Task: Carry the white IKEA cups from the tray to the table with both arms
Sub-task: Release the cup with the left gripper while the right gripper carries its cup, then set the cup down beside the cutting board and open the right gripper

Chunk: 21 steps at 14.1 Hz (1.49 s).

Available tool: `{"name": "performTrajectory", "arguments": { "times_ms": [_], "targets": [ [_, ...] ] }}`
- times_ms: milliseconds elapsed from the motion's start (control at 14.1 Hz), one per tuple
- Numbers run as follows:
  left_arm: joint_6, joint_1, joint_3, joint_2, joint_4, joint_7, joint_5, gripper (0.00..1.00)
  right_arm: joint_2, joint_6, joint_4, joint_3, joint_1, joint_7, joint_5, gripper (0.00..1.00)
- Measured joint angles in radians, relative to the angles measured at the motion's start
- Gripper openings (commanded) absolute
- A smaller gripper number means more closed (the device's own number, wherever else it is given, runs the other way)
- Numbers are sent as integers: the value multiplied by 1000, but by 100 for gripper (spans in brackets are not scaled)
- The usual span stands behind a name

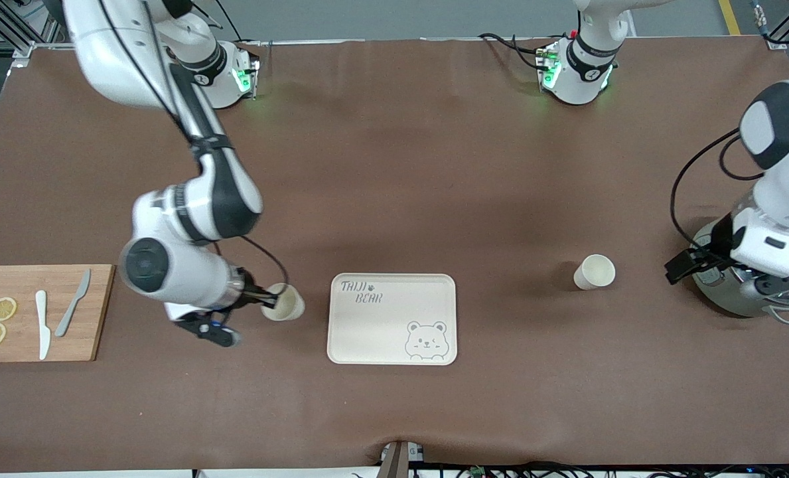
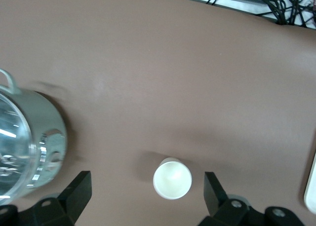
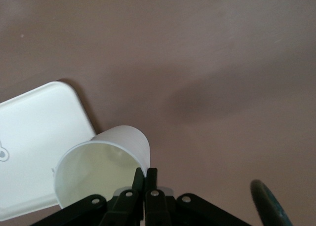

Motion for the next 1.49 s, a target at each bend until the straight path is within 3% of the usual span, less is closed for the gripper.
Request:
{"name": "performTrajectory", "arguments": {
  "times_ms": [283,496,708,920,1204,1487],
  "targets": [
    [-170,6,5,-1,138,77,0,100,-172,8,-222,-4,-159,-321,0,0],
    [-271,6,-1,-5,207,80,0,100,-235,10,-317,-6,-292,-598,-11,0],
    [-333,4,-7,-41,226,80,0,100,-244,18,-370,-7,-388,-751,-84,0],
    [-419,1,-12,-89,228,80,0,100,-240,73,-431,-7,-412,-815,-129,0],
    [-522,-11,-22,-132,228,93,0,100,-215,271,-560,-6,-421,-882,-141,0],
    [-596,-81,3,-190,200,136,-5,100,-185,337,-591,-6,-442,-911,-141,0]
  ]
}}
